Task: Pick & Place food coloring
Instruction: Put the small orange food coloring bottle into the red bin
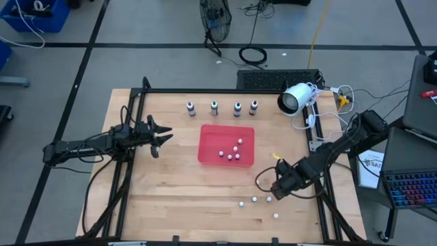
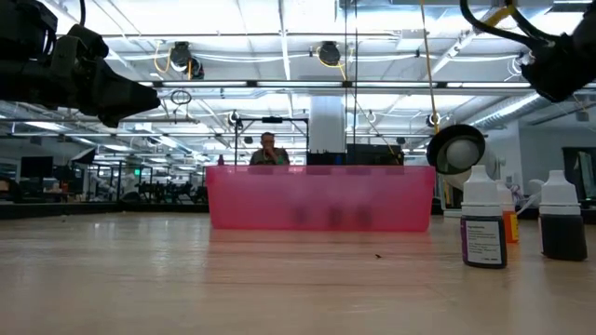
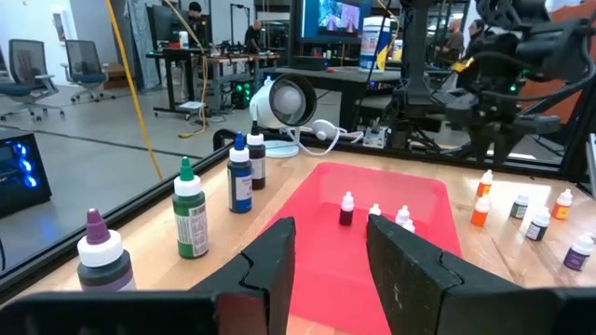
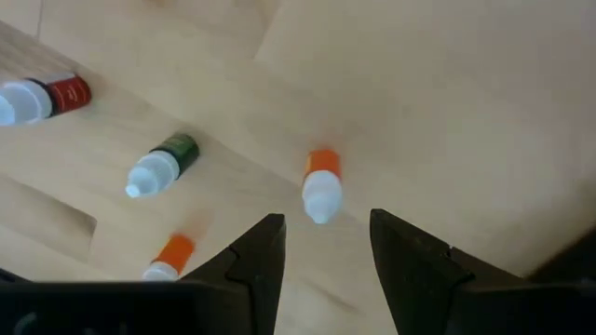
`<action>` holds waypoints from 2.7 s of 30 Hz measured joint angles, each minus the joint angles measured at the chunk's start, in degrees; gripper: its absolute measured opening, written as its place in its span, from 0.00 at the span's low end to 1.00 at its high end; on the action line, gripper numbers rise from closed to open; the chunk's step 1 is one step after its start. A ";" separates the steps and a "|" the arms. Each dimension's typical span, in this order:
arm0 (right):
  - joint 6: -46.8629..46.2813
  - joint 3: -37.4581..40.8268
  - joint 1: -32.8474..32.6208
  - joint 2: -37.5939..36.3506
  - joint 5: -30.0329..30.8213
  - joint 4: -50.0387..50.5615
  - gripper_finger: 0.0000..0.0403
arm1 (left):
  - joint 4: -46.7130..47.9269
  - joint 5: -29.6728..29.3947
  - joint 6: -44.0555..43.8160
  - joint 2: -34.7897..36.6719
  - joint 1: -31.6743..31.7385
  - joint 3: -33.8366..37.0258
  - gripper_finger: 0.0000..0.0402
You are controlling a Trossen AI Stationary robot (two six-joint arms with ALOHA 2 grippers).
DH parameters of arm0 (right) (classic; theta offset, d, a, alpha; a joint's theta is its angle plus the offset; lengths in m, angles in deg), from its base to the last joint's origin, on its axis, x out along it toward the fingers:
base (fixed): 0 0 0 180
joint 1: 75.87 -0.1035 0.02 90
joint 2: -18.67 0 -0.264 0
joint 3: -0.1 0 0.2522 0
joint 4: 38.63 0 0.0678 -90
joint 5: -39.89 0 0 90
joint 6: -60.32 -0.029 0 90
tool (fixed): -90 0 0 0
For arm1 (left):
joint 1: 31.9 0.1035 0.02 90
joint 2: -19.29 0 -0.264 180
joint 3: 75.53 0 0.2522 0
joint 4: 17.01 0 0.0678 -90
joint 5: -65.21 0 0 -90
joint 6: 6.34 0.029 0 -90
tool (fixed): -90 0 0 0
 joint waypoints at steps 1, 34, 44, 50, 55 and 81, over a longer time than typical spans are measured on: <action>-0.29 0.83 -0.28 -0.02 0.01 -1.45 0.36 | 0.00 0.00 0.00 -0.02 0.00 0.01 0.34; -1.18 7.12 -0.65 0.01 -1.43 -8.68 0.25 | 0.00 0.00 0.00 -0.02 -0.01 0.00 0.34; 5.83 7.10 -0.65 -0.08 0.38 -8.68 0.09 | 0.01 0.00 0.00 0.00 0.00 0.01 0.34; 11.35 7.01 -0.39 -0.30 9.54 -8.82 0.09 | 0.00 0.00 0.00 -0.02 -0.02 -0.01 0.34; 16.82 7.12 1.37 -2.76 18.66 -8.43 0.09 | 0.02 0.00 0.00 -0.01 0.00 0.01 0.34; 90.39 -14.63 34.56 -6.66 24.00 -40.39 0.09 | 0.01 -0.02 0.00 0.00 -0.01 0.01 0.34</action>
